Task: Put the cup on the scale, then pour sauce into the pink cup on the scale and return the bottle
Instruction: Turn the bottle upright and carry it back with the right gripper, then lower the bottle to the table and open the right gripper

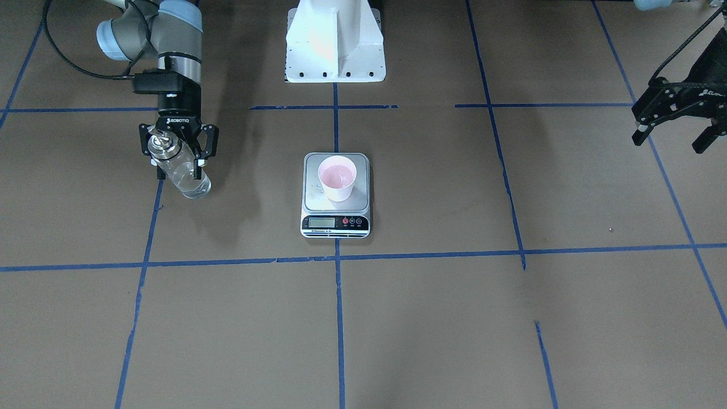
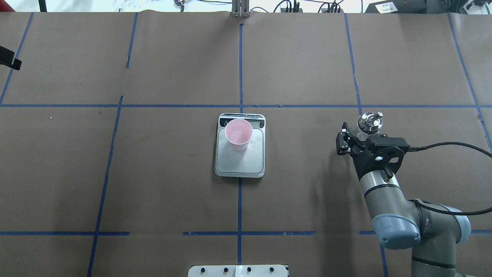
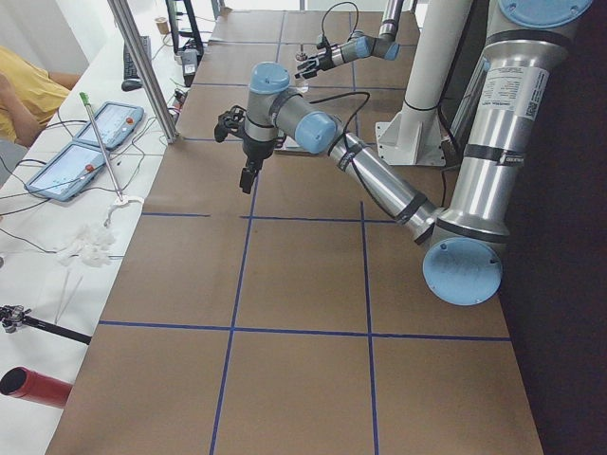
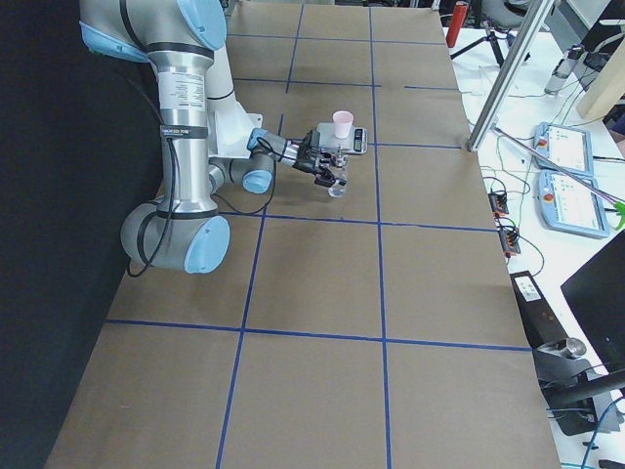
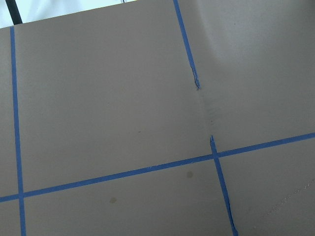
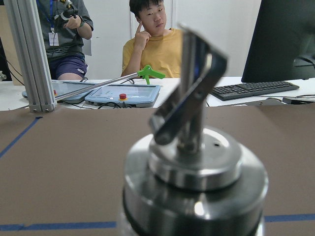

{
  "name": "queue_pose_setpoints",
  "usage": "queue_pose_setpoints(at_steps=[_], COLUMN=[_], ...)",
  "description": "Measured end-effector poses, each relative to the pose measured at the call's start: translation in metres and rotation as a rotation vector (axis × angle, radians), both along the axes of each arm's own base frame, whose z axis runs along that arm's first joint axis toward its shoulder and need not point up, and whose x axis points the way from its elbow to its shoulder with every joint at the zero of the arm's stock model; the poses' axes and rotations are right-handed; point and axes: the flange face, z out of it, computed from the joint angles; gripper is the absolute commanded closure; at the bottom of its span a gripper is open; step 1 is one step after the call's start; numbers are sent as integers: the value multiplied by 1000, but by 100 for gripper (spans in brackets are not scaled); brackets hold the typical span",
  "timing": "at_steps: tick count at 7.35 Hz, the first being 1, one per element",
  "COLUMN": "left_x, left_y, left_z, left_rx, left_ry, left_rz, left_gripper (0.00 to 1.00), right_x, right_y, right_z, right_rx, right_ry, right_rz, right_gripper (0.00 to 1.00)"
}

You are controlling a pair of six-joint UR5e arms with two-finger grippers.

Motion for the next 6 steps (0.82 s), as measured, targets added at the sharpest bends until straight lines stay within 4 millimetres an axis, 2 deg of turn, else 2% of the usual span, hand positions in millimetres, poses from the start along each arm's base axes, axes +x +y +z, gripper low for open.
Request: queue_pose_setpoints(at_steps=[2, 6], left_x=[-1, -2], left_y=[1, 2], left_z=[-1, -4], left_rx=[2, 7], left_ry=[1, 3], left_rz=[-2, -4], left_gripper=[0, 0], right_x=[1, -1], right_y=[-8, -9], right_z=[23, 35], right_rx=[-17, -29], right_ry=[18, 35], right_rz=[25, 23], right_gripper=[100, 100])
